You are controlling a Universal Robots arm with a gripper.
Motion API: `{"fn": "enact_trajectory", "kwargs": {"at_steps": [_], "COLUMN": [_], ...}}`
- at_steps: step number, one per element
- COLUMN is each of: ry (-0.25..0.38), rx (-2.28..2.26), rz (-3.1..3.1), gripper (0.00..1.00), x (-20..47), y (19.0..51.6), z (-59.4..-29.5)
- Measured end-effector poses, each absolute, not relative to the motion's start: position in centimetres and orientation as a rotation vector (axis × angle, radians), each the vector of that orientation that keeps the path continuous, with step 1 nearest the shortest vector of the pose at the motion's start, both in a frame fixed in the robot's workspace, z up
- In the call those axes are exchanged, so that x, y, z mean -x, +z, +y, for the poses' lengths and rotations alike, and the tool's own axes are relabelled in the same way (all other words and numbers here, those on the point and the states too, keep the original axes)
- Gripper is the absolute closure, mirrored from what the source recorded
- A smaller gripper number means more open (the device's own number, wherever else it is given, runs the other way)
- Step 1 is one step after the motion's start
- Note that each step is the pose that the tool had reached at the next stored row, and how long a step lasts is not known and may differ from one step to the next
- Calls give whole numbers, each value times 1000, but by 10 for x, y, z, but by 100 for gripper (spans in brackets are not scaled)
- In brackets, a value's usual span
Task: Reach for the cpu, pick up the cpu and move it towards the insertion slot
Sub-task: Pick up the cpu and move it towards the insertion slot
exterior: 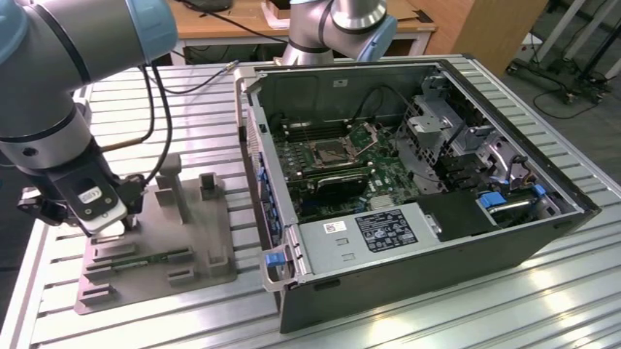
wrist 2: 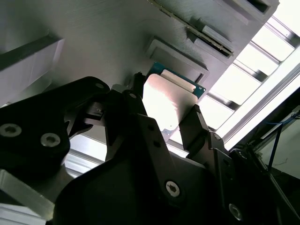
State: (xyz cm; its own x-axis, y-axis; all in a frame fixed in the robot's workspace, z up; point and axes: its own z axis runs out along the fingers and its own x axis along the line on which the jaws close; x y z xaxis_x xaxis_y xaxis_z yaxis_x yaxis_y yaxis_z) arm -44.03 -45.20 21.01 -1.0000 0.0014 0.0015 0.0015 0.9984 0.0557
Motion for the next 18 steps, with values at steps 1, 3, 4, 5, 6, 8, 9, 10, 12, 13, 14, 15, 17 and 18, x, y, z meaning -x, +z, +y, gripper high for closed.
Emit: {"fn": "enact_trajectory", "kwargs": {"at_steps": [1,3,4,5,6,8,9,10,12,13,14,15,17,18], "ry": [-88,-88,-88,-88,-88,-87,-87,-88,-88,-88,-87,-88,-88,-88], "rx": [2,2,2,2,2,2,2,2,2,2,2,2,2,2], "rz": [-3139,-3139,-3139,-3139,-3139,-3139,-3139,-3139,-3139,-3139,-3139,-3139,-3139,-3139], "gripper": [45,45,45,45,45,45,45,45,45,45,45,45,45,45], "x": [440,440,440,440,440,440,440,440,440,440,440,440,440,440], "y": [211,212,213,213,214,215,215,216,217,217,218,219,220,220], "z": [-452,-452,-452,-452,-452,-452,-452,-452,-452,-452,-452,-452,-452,-452]}}
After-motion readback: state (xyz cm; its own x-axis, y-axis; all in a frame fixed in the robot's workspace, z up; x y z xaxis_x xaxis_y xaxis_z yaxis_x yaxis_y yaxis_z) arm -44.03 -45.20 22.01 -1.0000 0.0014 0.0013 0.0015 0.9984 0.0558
